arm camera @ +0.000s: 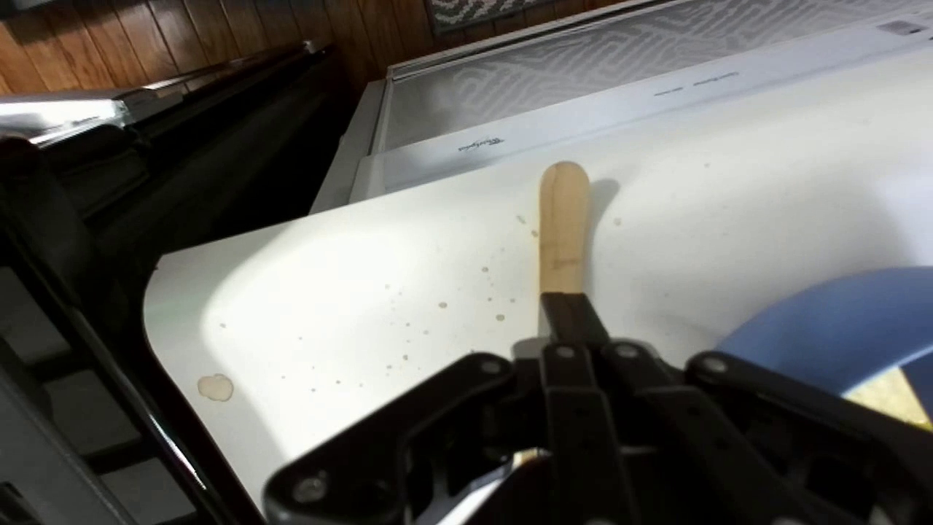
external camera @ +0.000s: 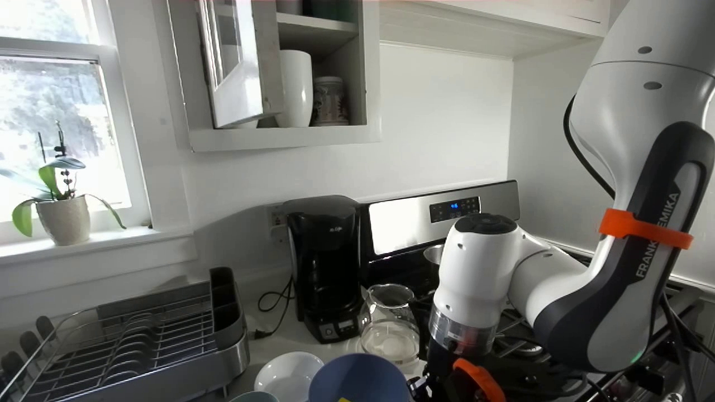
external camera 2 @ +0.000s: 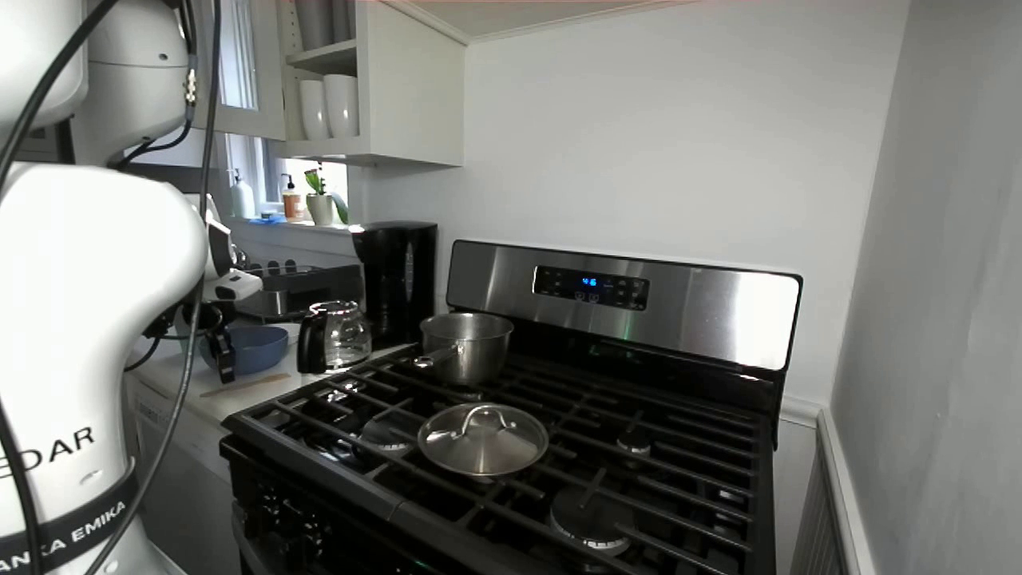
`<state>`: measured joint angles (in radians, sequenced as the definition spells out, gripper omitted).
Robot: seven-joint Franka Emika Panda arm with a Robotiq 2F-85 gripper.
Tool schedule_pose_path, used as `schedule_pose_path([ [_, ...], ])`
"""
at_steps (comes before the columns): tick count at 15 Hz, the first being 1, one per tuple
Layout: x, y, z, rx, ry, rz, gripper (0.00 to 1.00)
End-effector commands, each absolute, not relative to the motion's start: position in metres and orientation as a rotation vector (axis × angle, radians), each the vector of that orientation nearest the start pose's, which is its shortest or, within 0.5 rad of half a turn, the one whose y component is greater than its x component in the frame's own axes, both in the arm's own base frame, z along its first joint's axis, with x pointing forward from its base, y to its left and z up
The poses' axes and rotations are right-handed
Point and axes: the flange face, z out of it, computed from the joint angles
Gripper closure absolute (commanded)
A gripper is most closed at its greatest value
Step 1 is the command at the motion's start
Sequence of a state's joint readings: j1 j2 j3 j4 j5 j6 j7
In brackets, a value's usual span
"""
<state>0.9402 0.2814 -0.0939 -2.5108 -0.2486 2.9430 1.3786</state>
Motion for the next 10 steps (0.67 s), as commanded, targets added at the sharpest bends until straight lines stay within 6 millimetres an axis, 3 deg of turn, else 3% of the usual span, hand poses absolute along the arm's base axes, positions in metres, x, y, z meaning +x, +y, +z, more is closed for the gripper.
schedule_pose_path([
  [1, 0.294, 0.372, 0.193, -3.001, 0.461, -0.214, 1.0],
  [2, 0.291, 0.375, 0.192, -3.002, 0.455, -0.212, 1.0],
  [3, 0.29, 0.377, 0.193, -2.999, 0.449, -0.214, 0.92],
  [4, 0.288, 0.379, 0.192, -3.003, 0.443, -0.217, 0.73],
  [10, 0.278, 0.387, 0.181, -3.019, 0.404, -0.208, 0.32],
])
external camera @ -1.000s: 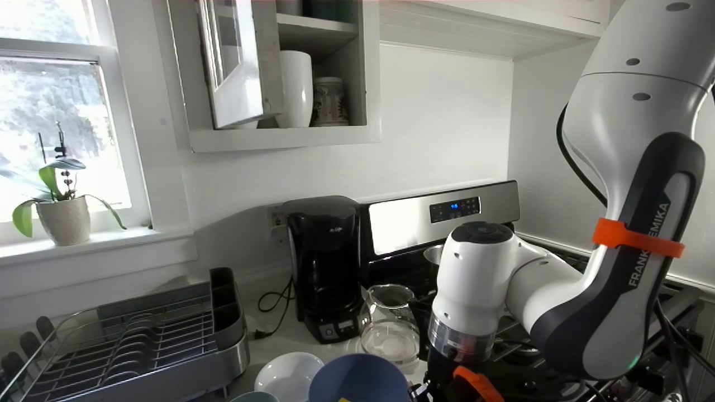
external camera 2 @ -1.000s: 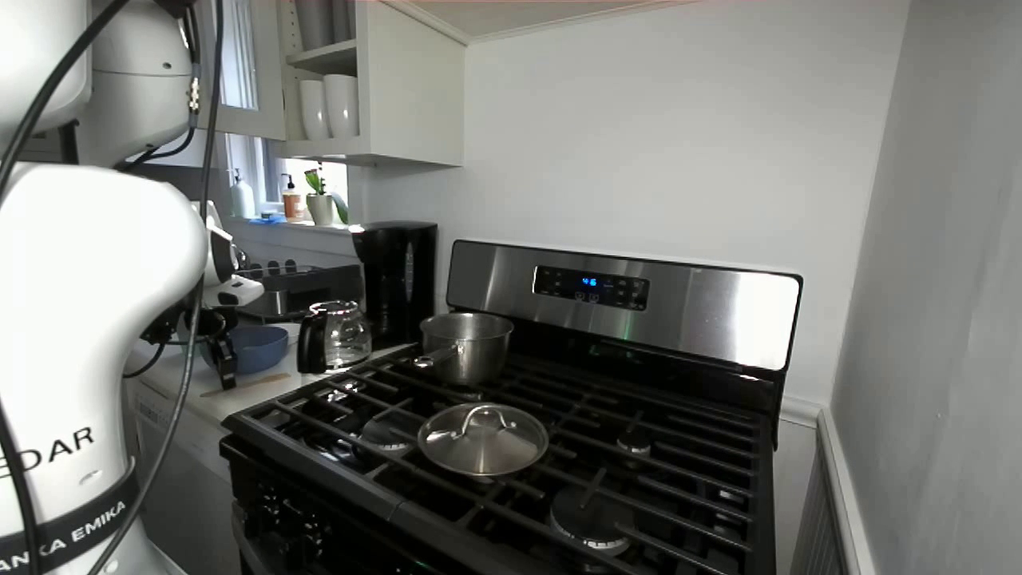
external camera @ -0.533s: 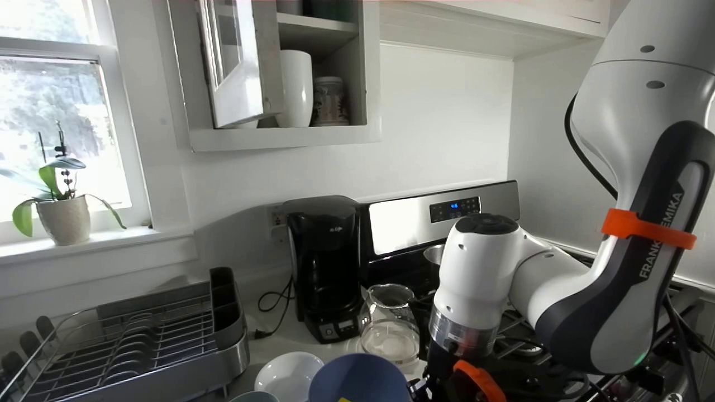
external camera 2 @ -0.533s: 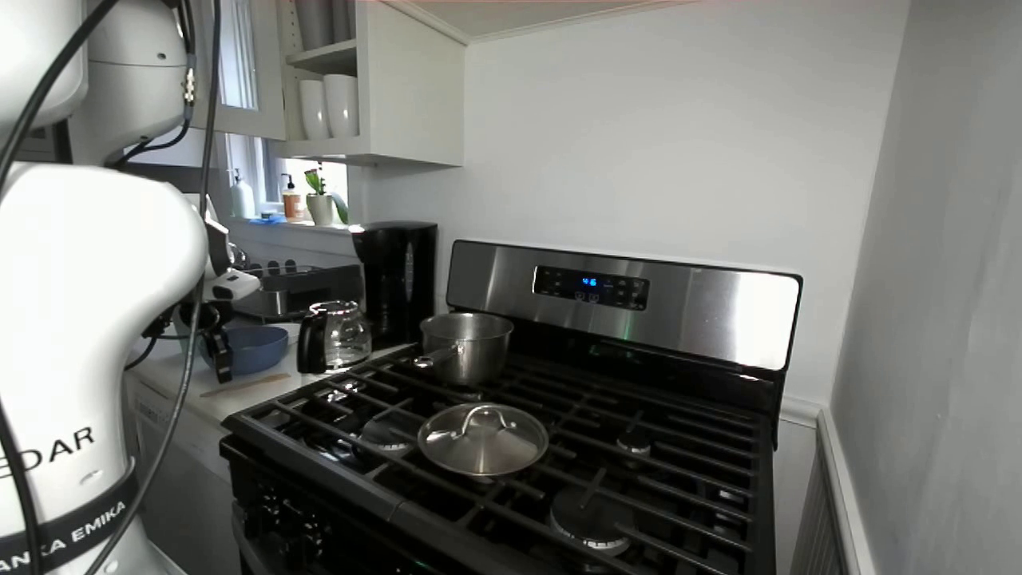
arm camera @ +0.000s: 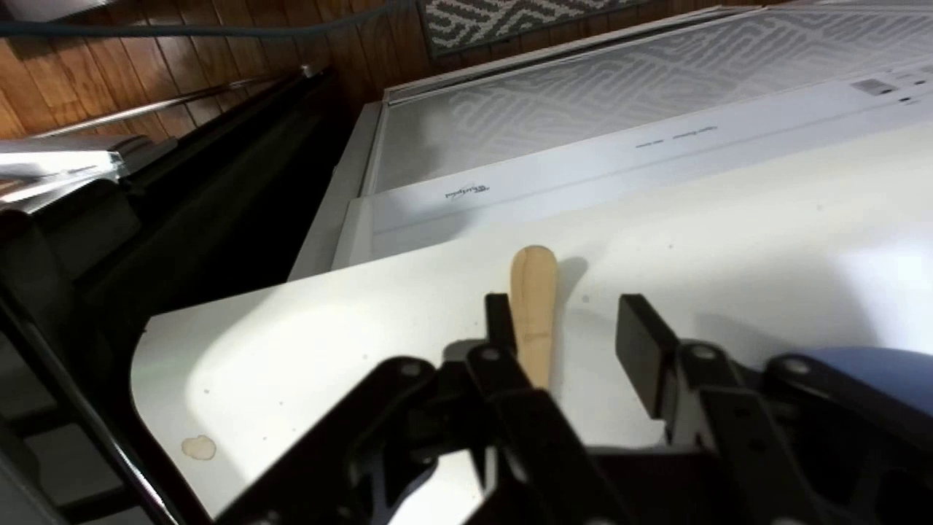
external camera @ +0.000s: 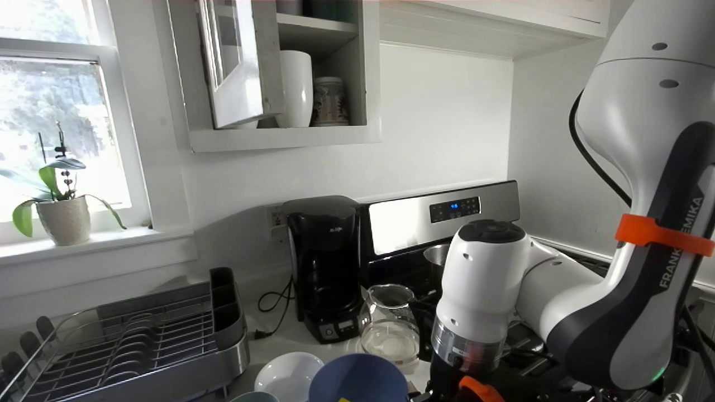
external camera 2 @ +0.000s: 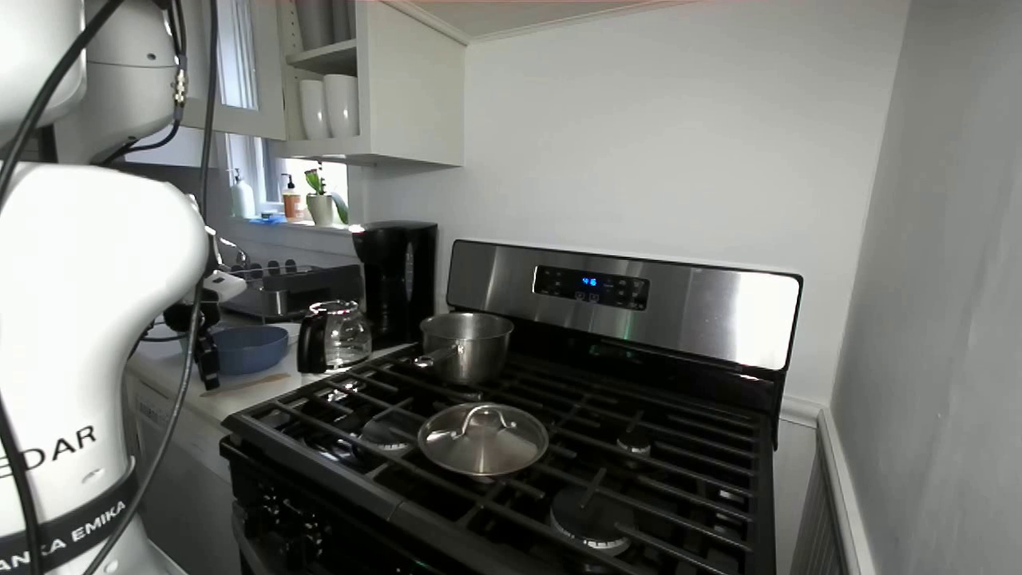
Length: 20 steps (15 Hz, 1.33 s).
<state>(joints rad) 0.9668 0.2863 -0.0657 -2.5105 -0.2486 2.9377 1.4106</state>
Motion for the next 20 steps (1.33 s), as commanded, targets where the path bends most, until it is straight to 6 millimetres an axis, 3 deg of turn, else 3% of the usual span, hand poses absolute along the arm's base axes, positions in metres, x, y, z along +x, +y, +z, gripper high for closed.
schedule_pose_path([
  [1, 0.277, 0.388, 0.179, -3.025, 0.399, -0.205, 0.26],
  [2, 0.276, 0.389, 0.177, -3.03, 0.394, -0.199, 0.2],
  [5, 0.273, 0.389, 0.17, -3.04, 0.388, -0.19, 0.18],
  [8, 0.272, 0.388, 0.164, -3.042, 0.384, -0.185, 0.26],
  [9, 0.272, 0.388, 0.162, -3.041, 0.384, -0.183, 0.36],
  [10, 0.272, 0.387, 0.16, -3.042, 0.383, -0.185, 0.35],
  [13, 0.275, 0.386, 0.156, -3.035, 0.369, -0.197, 0.47],
  [14, 0.277, 0.386, 0.157, -3.032, 0.367, -0.207, 0.42],
  [18, 0.278, 0.387, 0.156, -3.037, 0.351, -0.224, 0.46],
  [20, 0.277, 0.387, 0.155, -3.035, 0.338, -0.225, 0.52],
])
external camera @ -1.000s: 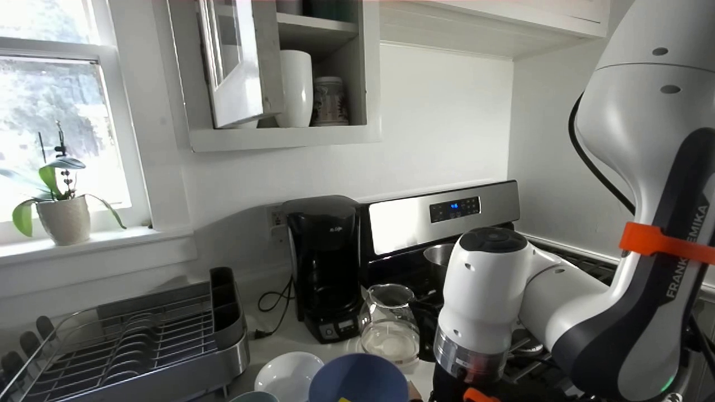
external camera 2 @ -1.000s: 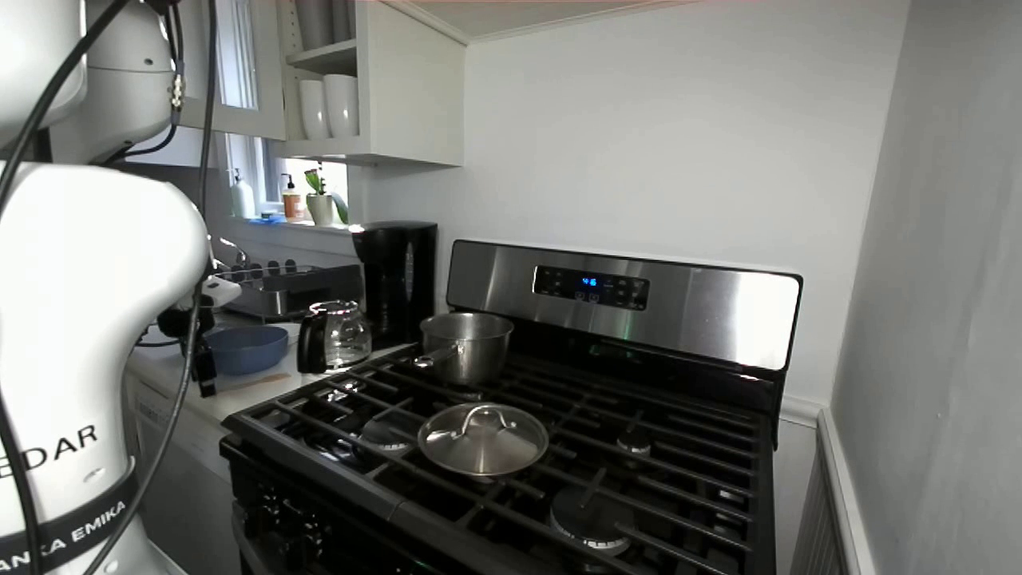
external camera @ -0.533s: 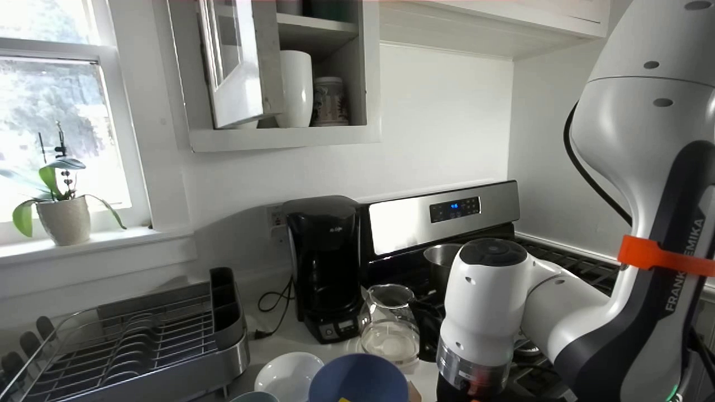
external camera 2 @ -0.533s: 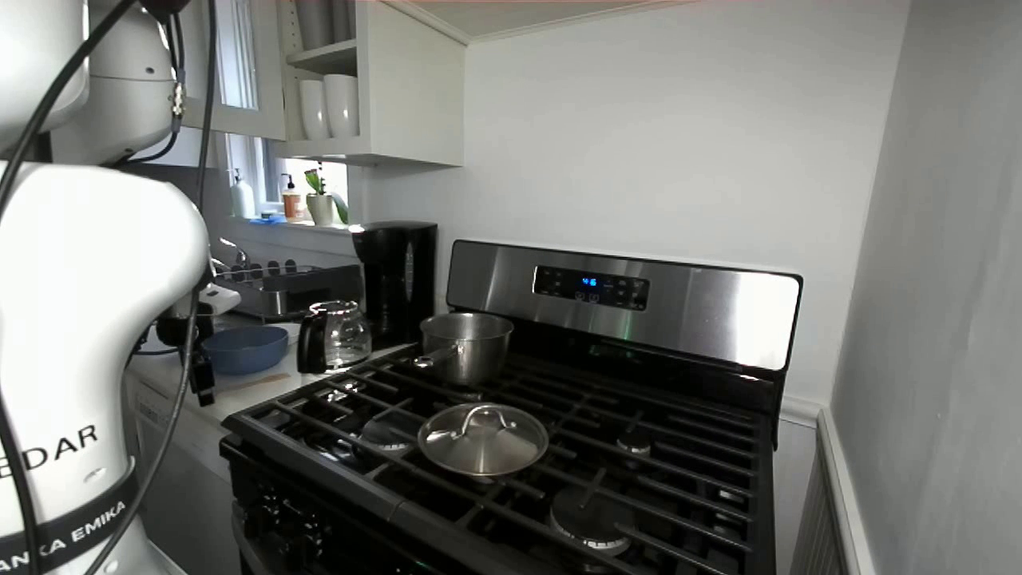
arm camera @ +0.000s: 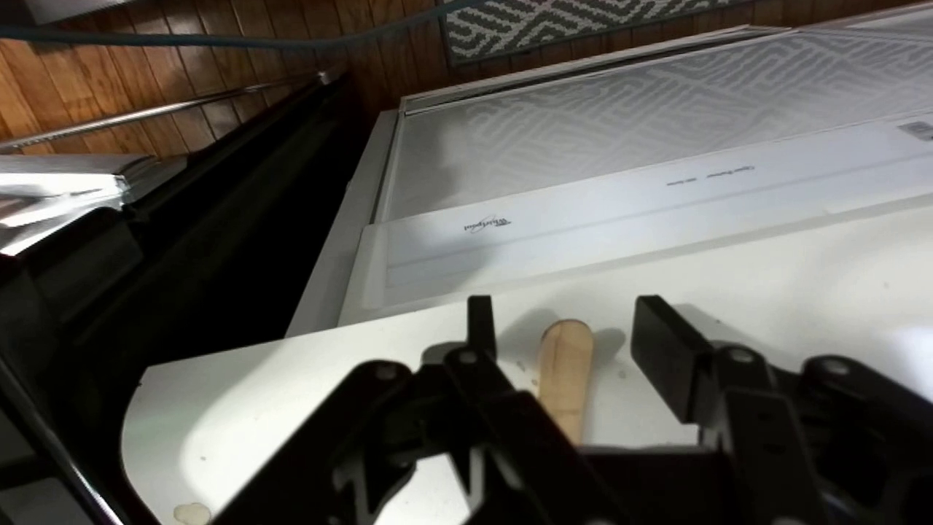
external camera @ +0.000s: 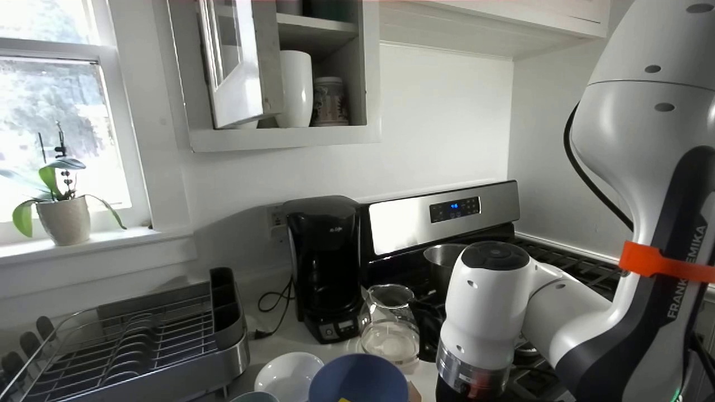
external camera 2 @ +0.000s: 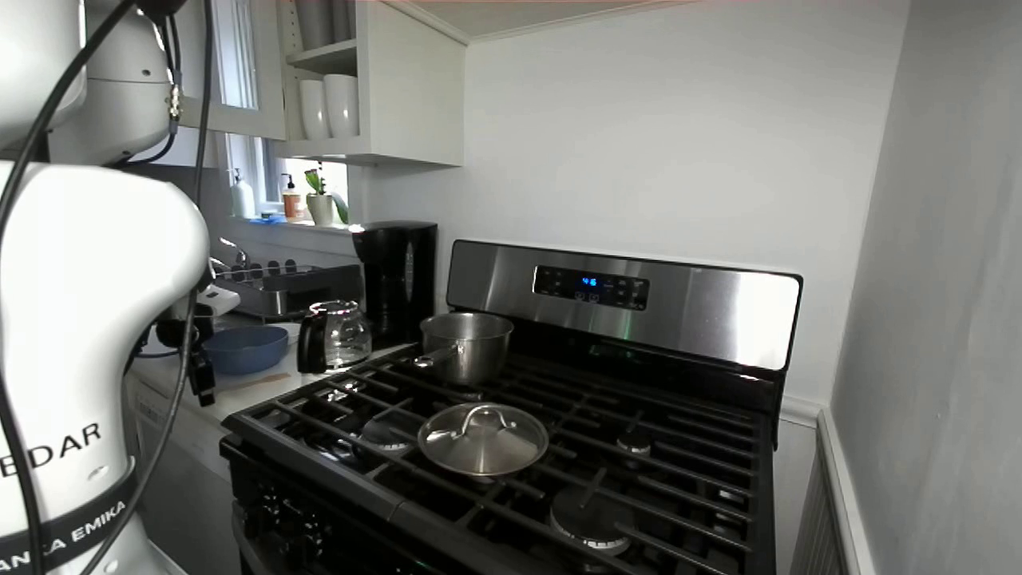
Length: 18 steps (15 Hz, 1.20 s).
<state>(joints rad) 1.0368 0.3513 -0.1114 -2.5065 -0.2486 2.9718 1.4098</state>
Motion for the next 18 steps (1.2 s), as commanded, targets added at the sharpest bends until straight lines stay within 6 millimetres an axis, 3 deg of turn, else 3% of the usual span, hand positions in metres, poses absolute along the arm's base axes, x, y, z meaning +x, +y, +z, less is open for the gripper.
schedule_pose_path([
  [1, 0.277, 0.387, 0.156, -3.033, 0.335, -0.228, 0.57],
  [3, 0.277, 0.387, 0.158, -3.024, 0.32, -0.237, 0.8],
  [6, 0.277, 0.388, 0.162, -3.012, 0.313, -0.246, 0.99],
  [13, 0.267, 0.381, 0.174, -3.035, 0.371, -0.203, 0.95],
  [18, 0.235, 0.365, 0.211, -2.992, 0.384, -0.083, 0.95],
])
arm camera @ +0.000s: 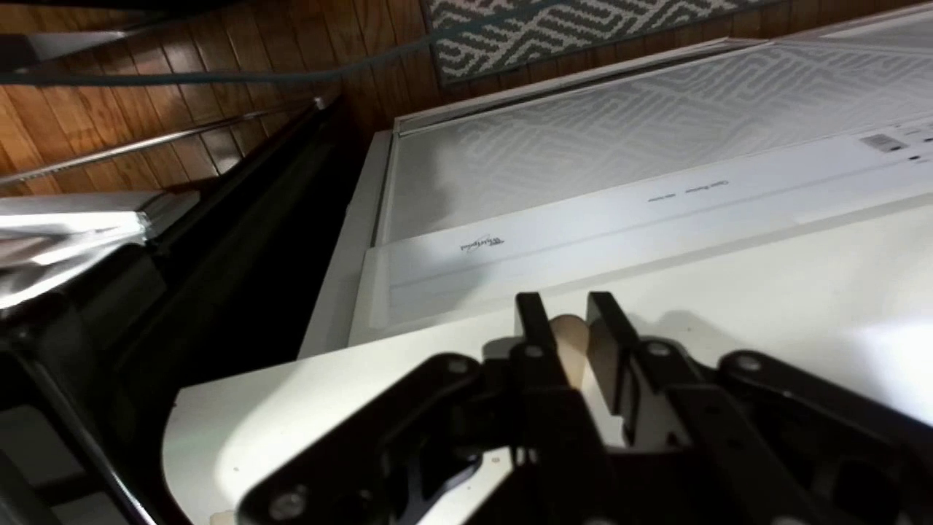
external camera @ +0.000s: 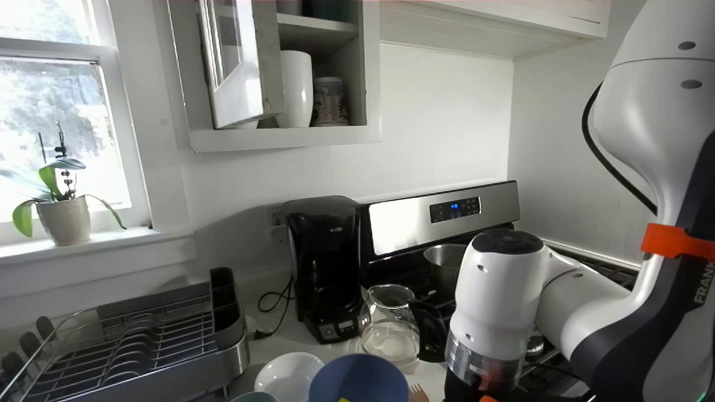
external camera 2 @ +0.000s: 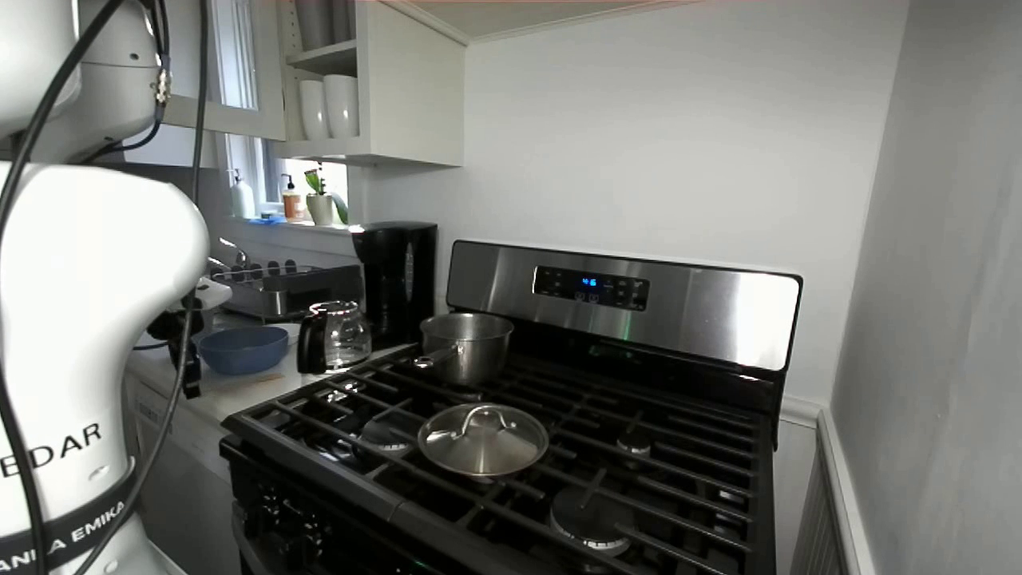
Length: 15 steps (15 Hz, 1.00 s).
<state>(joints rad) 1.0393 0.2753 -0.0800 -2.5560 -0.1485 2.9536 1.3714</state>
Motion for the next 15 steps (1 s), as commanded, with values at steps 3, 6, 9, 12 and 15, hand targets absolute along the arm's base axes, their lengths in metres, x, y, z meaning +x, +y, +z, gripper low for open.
schedule_pose_path([
  [3, 0.214, 0.359, 0.238, -2.952, 0.437, 0.005, 0.95],
  [6, 0.21, 0.392, 0.275, -2.872, 0.512, 0.143, 0.95],
  [9, 0.228, 0.389, 0.328, -2.717, 0.572, 0.237, 0.95],
  [12, 0.246, 0.336, 0.36, -2.542, 0.677, 0.38, 0.95],
  [15, 0.275, 0.271, 0.37, -2.417, 0.891, 0.466, 0.95],
])
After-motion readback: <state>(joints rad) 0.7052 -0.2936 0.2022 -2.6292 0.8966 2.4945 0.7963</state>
